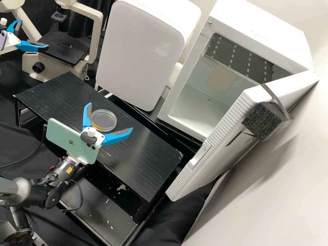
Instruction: Take the petri dish out of the incubator
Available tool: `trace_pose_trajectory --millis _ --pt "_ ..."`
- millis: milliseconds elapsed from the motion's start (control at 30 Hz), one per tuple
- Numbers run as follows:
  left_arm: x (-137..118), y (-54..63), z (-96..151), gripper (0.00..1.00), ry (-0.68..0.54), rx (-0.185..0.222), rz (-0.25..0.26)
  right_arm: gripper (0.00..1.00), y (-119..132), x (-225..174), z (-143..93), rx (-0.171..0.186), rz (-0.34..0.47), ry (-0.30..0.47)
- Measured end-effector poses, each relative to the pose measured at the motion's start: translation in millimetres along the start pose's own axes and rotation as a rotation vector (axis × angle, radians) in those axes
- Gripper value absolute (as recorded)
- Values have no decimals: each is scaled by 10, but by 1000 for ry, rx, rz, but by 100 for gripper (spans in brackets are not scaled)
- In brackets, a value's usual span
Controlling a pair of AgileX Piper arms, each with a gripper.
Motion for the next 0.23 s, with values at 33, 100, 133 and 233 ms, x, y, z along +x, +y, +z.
trace_pose_trajectory --millis 33,100,133,233 --pt "0 0 0 100 0 0 0 100 -1 -25 -25 24 16 8" --pt "0 0 0 100 0 0 0 100 -7 -47 -63 75 27 34" --pt "0 0 0 100 0 0 0 100 -10 -49 -74 96 28 45" --pt "0 0 0 100 0 0 0 100 -28 -39 -83 127 20 55"
